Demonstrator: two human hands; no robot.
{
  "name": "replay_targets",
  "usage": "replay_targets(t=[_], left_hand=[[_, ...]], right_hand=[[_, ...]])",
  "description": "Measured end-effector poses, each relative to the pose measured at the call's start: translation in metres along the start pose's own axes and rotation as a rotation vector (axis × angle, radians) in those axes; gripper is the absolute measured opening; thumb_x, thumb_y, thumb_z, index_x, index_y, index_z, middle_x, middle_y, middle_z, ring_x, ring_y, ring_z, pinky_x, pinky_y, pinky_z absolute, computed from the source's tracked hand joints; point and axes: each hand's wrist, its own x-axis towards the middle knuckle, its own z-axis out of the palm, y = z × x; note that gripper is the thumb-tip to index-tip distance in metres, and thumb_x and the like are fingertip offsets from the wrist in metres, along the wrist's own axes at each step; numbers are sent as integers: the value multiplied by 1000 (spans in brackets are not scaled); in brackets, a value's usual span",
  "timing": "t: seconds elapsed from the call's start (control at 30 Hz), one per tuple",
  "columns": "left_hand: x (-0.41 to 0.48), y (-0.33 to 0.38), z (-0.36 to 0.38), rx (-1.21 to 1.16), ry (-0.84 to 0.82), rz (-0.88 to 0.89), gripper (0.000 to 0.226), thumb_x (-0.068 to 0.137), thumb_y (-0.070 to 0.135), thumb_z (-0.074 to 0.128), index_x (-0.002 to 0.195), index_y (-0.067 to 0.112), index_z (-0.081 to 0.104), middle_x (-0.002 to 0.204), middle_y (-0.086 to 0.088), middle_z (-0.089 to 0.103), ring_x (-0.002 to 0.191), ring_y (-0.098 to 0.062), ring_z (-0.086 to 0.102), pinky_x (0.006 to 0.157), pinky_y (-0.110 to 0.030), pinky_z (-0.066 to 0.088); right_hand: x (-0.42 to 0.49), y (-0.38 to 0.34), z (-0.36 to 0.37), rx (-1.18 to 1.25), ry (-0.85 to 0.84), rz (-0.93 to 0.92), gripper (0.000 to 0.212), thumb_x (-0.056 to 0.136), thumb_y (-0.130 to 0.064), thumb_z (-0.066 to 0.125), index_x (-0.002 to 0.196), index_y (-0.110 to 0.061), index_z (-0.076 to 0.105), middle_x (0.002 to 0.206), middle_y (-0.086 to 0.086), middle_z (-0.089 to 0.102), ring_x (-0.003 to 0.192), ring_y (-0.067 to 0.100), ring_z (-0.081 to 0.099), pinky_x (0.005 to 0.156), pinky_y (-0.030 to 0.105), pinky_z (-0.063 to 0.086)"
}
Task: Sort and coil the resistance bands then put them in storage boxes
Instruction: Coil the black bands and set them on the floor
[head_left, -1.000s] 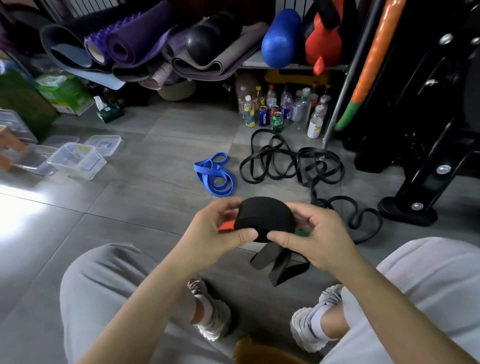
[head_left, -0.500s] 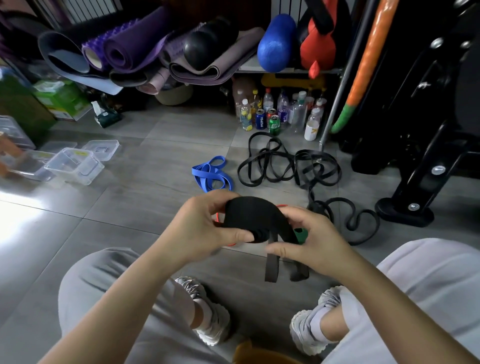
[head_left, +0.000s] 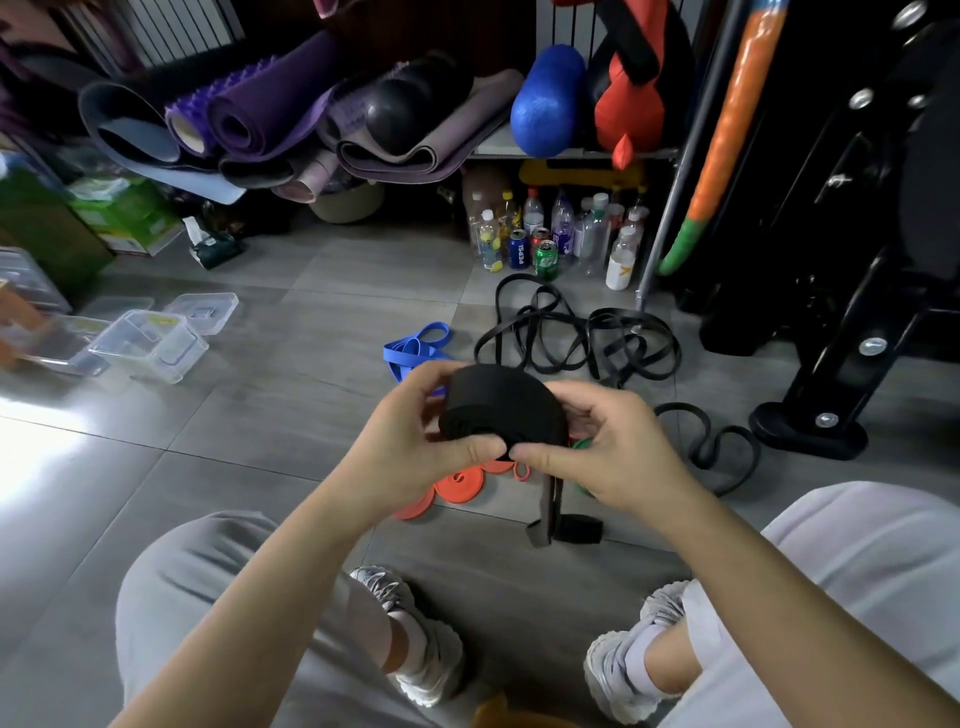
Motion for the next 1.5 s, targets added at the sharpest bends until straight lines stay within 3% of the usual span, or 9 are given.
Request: replay_targets(t=[0.1, 0.23, 0.4, 0.53, 0.83, 0.93, 1.03, 1.2, 1.5], left_hand=[[-1, 21, -8, 628, -51, 182, 71, 60, 49, 76, 124, 38, 47, 123, 18, 51, 107, 1, 47, 85, -21, 43], [6, 38, -7, 1177, -199, 223, 39, 76, 46, 64, 110, 30, 55, 100, 11, 62, 91, -13, 56, 70, -29, 45], [13, 39, -21, 720, -99, 144, 34, 66, 32, 82, 96, 34, 65, 86, 12, 66, 82, -5, 61, 77, -28, 51], [21, 27, -18, 201, -73, 144, 45, 63, 1, 82, 88, 34, 65, 86, 14, 72, 85, 0, 67, 76, -13, 49], [15, -10, 10, -686, -89, -113, 34, 75, 1, 66, 108, 7, 61, 98, -11, 70, 89, -25, 69, 72, -32, 58], [20, -8, 4, -371, -88, -86, 41, 74, 9, 74, 111, 12, 59, 110, -11, 65, 101, -24, 65, 86, -39, 54], [26, 8, -10, 242, -94, 100, 59, 66, 24, 82, 116, 33, 53, 113, 14, 59, 102, 6, 56, 81, -14, 46], [31, 27, -7, 941, -350, 143, 37, 64, 43, 78, 84, 25, 53, 71, 15, 51, 66, 8, 49, 60, -8, 37], [30, 24, -15, 359, -144, 142, 35, 60, 12, 86, 87, 25, 69, 83, 6, 70, 80, -6, 67, 75, -26, 54]], right_hand=[[4, -3, 0, -294, -69, -33, 27, 66, -25, 79, 90, -24, 70, 74, 3, 68, 74, 21, 65, 68, 46, 53], [6, -11, 10, -515, -84, -123, 28, 63, -40, 77, 84, -26, 65, 67, -7, 62, 70, 15, 59, 64, 39, 50], [14, -6, -8, -283, -138, 8, 47, 56, -50, 80, 98, -42, 60, 96, -22, 66, 97, -5, 59, 87, 16, 45], [18, 5, -16, -71, -104, 13, 45, 63, -23, 84, 102, -34, 64, 102, -13, 71, 104, 3, 63, 100, 36, 46], [19, 10, -14, 280, -28, -46, 40, 62, -15, 79, 99, -25, 67, 94, -7, 74, 91, 9, 69, 79, 20, 53], [19, 8, -15, 199, -20, -35, 34, 62, -18, 82, 89, -37, 72, 91, -6, 75, 86, 11, 70, 75, 22, 54], [16, 9, -12, 35, -80, 18, 36, 54, -37, 80, 87, -48, 69, 91, -8, 74, 87, 9, 70, 80, 31, 56], [9, 6, 0, -185, -133, 22, 29, 53, -50, 72, 80, -50, 65, 86, -16, 71, 84, -2, 67, 79, 37, 57], [7, 7, -20, -37, -101, 8, 47, 64, -21, 85, 106, -30, 66, 100, -6, 72, 100, 11, 66, 96, 42, 49]])
